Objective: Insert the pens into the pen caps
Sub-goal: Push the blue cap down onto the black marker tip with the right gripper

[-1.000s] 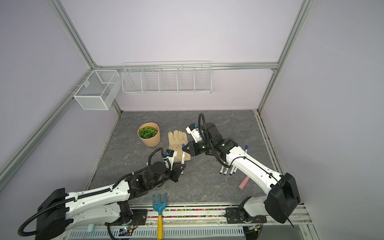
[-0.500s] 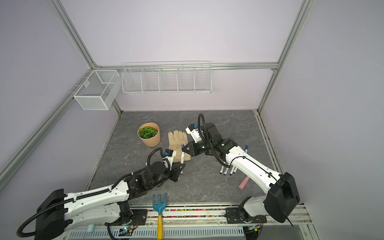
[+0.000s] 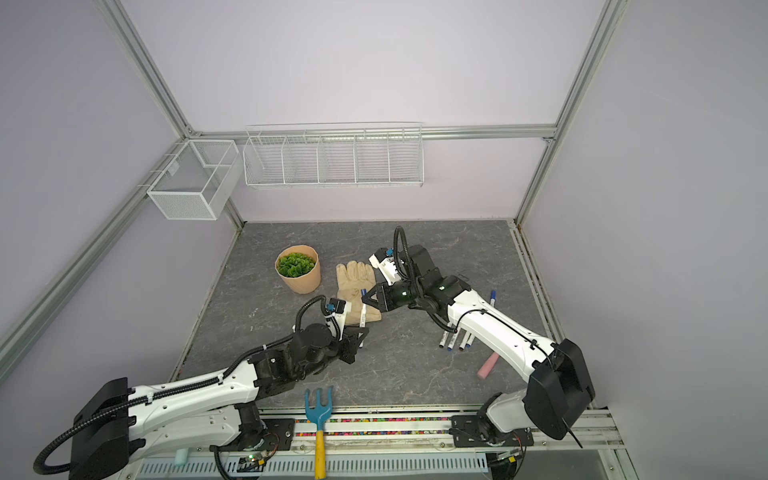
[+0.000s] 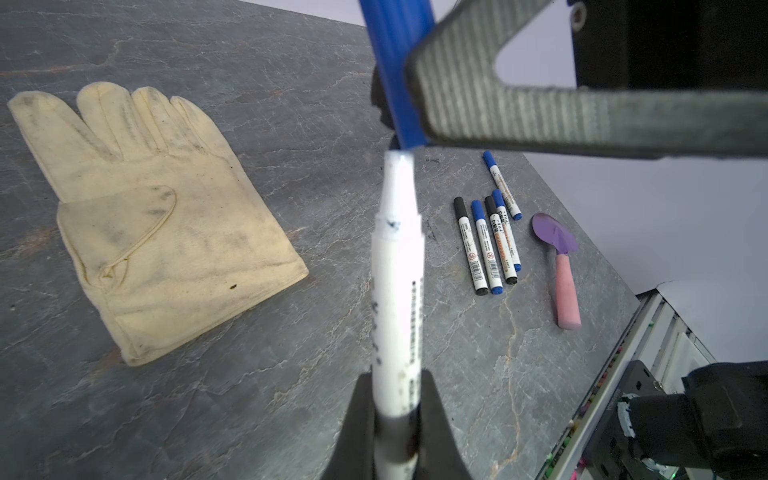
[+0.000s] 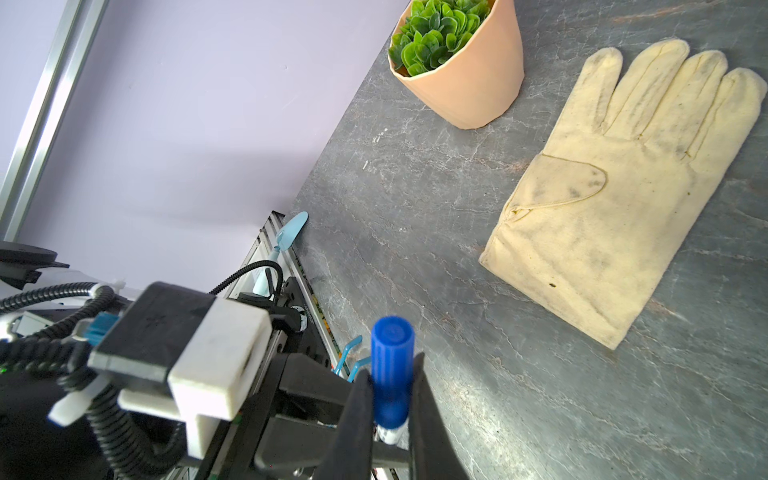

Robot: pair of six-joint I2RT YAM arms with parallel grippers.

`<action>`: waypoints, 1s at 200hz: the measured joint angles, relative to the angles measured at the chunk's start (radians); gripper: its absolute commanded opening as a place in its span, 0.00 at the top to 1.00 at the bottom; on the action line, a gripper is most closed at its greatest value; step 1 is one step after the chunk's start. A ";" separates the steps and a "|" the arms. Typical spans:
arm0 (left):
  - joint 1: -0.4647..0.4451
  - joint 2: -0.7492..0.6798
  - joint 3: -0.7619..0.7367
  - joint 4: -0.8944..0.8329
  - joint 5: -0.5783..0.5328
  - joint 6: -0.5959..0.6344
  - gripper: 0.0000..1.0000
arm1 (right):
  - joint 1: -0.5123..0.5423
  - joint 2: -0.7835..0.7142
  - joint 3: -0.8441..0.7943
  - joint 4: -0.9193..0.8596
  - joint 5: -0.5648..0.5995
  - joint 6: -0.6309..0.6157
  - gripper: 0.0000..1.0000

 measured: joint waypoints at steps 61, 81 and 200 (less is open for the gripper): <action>0.000 0.000 0.000 0.000 -0.001 -0.002 1.00 | 0.000 0.004 0.000 0.006 0.004 0.014 0.94; 0.002 0.000 0.000 0.000 -0.002 -0.004 1.00 | 0.000 0.006 0.000 0.014 0.004 0.021 0.93; -0.002 -0.012 -0.001 0.048 0.021 -0.001 1.00 | 0.000 0.005 0.000 0.052 0.034 0.038 0.93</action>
